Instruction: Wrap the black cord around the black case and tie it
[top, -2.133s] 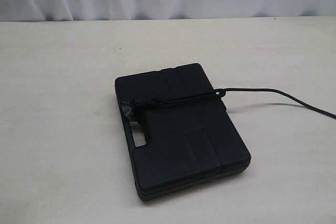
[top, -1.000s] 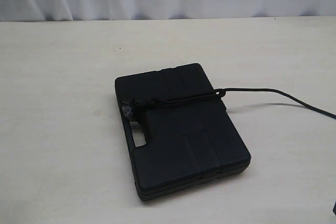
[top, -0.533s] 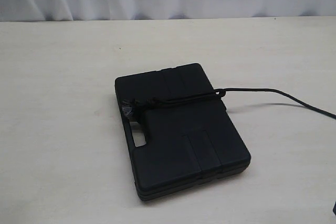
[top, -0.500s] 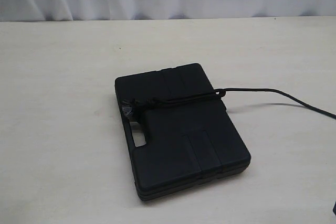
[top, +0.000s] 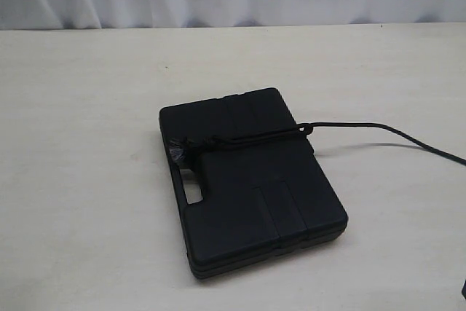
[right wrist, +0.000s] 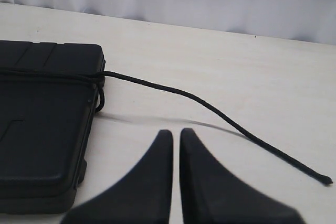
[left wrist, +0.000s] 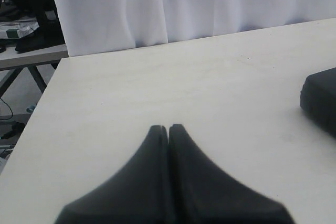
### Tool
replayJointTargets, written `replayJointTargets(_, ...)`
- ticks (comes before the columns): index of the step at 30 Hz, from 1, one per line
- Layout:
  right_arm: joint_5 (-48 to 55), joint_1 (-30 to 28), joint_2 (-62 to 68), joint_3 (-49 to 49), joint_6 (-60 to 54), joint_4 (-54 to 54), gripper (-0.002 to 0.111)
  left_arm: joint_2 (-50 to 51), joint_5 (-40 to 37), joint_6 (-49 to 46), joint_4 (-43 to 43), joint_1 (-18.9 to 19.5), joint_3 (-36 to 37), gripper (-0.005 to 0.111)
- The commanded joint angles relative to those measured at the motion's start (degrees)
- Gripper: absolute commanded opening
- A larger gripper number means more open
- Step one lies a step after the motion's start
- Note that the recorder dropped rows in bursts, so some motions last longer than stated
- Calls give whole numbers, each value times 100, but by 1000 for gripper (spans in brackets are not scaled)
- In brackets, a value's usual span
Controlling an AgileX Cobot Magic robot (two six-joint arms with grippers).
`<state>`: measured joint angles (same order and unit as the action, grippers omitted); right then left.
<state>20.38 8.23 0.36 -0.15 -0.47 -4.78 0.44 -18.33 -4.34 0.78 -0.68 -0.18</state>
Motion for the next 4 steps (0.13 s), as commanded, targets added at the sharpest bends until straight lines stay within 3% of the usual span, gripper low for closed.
replayJointTargets(1,4,-37,-36,15,16,-59,4,-44,26,9,-78,11,18,0)
replayJointTargets(4,4,-37,-36,15,16,-59,4,-44,26,9,-78,11,18,0)
